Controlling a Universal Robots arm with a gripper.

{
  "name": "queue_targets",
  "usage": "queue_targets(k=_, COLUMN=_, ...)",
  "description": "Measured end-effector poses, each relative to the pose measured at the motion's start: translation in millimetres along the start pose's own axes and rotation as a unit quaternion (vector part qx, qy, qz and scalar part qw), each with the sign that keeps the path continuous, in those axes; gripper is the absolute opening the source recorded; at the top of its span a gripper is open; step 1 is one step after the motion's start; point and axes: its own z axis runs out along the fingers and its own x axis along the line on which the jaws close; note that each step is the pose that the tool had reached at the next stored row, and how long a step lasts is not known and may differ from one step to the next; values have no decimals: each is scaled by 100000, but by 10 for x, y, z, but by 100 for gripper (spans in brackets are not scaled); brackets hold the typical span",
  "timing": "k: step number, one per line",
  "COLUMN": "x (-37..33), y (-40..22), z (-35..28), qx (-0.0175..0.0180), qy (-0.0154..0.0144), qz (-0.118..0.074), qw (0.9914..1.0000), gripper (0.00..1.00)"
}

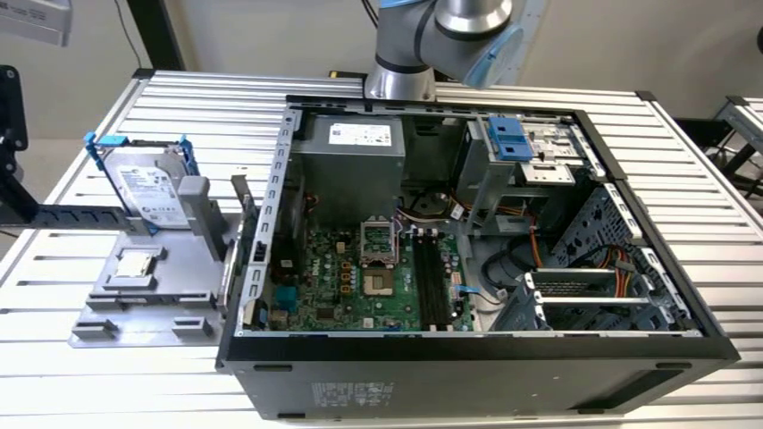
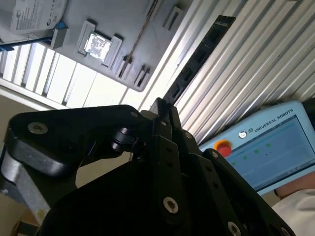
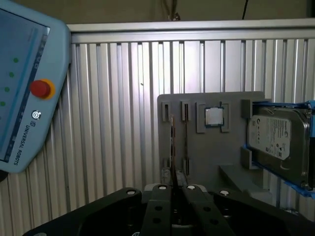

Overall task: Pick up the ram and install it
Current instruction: 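Pick up the ram and move it above insertion slot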

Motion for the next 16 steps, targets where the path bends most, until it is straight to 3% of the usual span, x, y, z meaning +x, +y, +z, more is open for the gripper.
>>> queue_targets(k=6, x=-2, y=-37, z=-5, qx=-59, qy=14, qz=3, qw=100000, gripper=0)
queue_targets(k=8, x=-3, y=-97, z=-5, qx=-360, qy=27, qz=-4, qw=99999, gripper=0)
queue_targets(k=11, x=-7, y=-192, z=-4, qx=-1172, qy=53, qz=-9, qw=99993, gripper=0)
queue_targets(k=16, x=-9, y=-264, z=-4, qx=-1297, qy=19, qz=-44, qw=99992, gripper=0)
